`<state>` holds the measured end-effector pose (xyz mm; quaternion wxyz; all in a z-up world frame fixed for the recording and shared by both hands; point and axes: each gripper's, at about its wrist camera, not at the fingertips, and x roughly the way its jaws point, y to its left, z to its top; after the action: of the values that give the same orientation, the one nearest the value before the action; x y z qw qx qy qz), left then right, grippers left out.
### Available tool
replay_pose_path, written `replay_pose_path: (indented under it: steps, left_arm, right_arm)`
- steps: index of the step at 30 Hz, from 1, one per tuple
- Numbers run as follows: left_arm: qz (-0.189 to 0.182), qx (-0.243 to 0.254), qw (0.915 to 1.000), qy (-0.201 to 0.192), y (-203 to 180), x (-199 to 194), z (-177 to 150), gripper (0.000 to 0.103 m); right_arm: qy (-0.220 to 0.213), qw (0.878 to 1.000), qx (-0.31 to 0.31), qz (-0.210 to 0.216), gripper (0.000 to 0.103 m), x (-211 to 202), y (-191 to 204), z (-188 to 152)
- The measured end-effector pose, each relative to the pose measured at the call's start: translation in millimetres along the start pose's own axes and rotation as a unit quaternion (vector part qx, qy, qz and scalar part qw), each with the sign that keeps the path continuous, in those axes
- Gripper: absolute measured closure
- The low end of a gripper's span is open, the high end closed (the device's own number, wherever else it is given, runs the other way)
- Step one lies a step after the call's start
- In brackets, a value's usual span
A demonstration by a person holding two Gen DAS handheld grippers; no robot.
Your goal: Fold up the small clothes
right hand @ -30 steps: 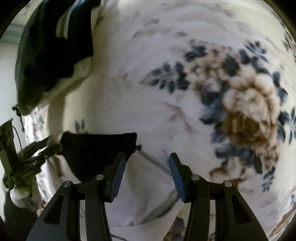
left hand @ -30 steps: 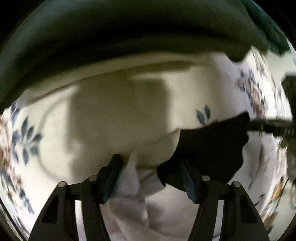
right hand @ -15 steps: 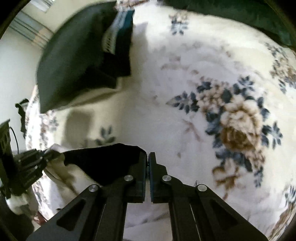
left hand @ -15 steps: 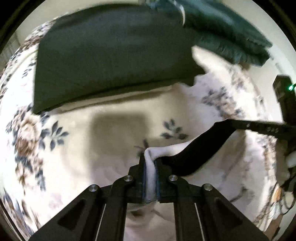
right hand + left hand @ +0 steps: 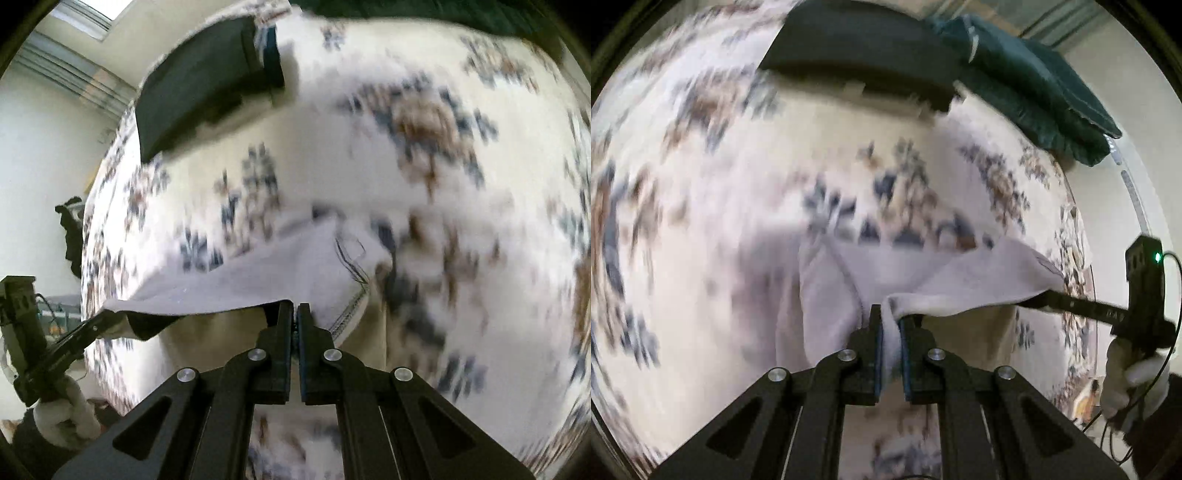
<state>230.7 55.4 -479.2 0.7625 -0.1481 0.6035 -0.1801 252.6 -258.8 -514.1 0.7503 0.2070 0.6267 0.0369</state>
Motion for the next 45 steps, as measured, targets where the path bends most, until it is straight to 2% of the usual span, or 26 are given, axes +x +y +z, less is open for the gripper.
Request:
replay_pose_path:
  steps: [2,7,9,10,11,12,14,15,16,20,22,24,27,28,30,31,35,37,39,41,42,43,45]
  left_arm:
    - [0.003,-0.02,0.9997,0.016,11,3,-23,0.097]
    - [-0.009,-0.068,0.9962,0.053,30,10,-54,0.092]
    - [-0.011,-0.087,0.994,0.065,36,7,-64,0.081]
    - [-0.015,-0.095,0.9932,0.066,39,4,-70,0.081]
    - [-0.017,-0.103,0.9922,0.068,42,-1,-76,0.08]
    - [-0.013,-0.112,0.9911,0.071,46,-6,-83,0.072]
    - [-0.008,-0.125,0.9893,0.074,53,-14,-93,0.058]
    - [-0.004,-0.132,0.9885,0.074,56,-17,-95,0.053]
    - [0.0,-0.14,0.9877,0.071,60,-21,-96,0.053]
    - [0.008,-0.161,0.9861,0.037,72,-23,-75,0.053]
    - [0.004,-0.169,0.9855,0.02,73,-18,-59,0.053]
    - [-0.005,-0.161,0.9869,0.01,70,-2,-35,0.053]
    - [-0.004,-0.143,0.9892,0.03,63,34,-6,0.055]
    - [0.01,-0.137,0.99,0.032,60,45,2,0.058]
    - [0.001,-0.119,0.9926,0.027,54,52,13,0.095]
    - [0.012,-0.108,0.9938,0.026,51,53,19,0.095]
    - [0.014,-0.117,0.9928,0.017,66,49,33,0.095]
    - [-0.002,-0.147,0.9888,0.025,81,50,36,0.094]
    - [-0.028,-0.177,0.983,0.04,91,51,37,0.088]
    - [-0.045,-0.194,0.9793,0.038,93,42,34,0.081]
    - [-0.05,-0.197,0.9787,0.028,93,32,29,0.081]
    - [-0.054,-0.201,0.9778,0.022,92,25,24,0.081]
    - [-0.052,-0.209,0.9764,0.009,92,5,5,0.078]
  right_arm:
    - [0.02,1.0,0.0,-0.009,0.1,12,-4,-23]
    - [0.077,0.997,0.004,-0.012,0.1,42,-19,-66]
    - [0.099,0.995,0.005,-0.01,0.1,49,-23,-79]
    - [0.115,0.993,0.006,-0.005,0.098,52,-25,-83]
    - [0.132,0.991,0.007,-0.002,0.095,55,-28,-87]
    - [0.147,0.989,0.009,0.005,0.092,55,-31,-92]
    - [0.159,0.987,0.01,0.019,0.069,50,-35,-98]
    - [0.16,0.987,0.013,0.024,0.063,47,-38,-99]
    - [0.156,0.987,0.021,0.032,0.055,41,-43,-99]
    - [0.105,0.988,0.096,0.063,0.054,23,-73,-79]
    - [0.068,0.985,0.141,0.078,0.054,21,-90,-65]
    - [0.049,0.979,0.174,0.088,0.054,27,-102,-53]
    - [0.064,0.975,0.196,0.086,0.054,52,-110,-41]
    - [0.065,0.974,0.199,0.087,0.055,56,-111,-40]
    - [0.053,0.972,0.208,0.097,0.09,57,-110,-41]
    - [0.051,0.971,0.208,0.103,0.098,55,-108,-41]
    - [0.021,0.965,0.237,0.112,0.099,36,-109,-42]
    - [0.01,0.963,0.255,0.083,0.1,28,-124,-45]
    - [0.013,0.965,0.258,0.049,0.1,29,-133,-46]
    - [0.032,0.96,0.27,0.072,0.099,32,-141,-47]
    - [0.036,0.957,0.275,0.084,0.099,32,-143,-47]
    - [0.038,0.956,0.276,0.092,0.097,29,-147,-50]
    - [0.04,0.954,0.279,0.107,0.075,26,-151,-59]
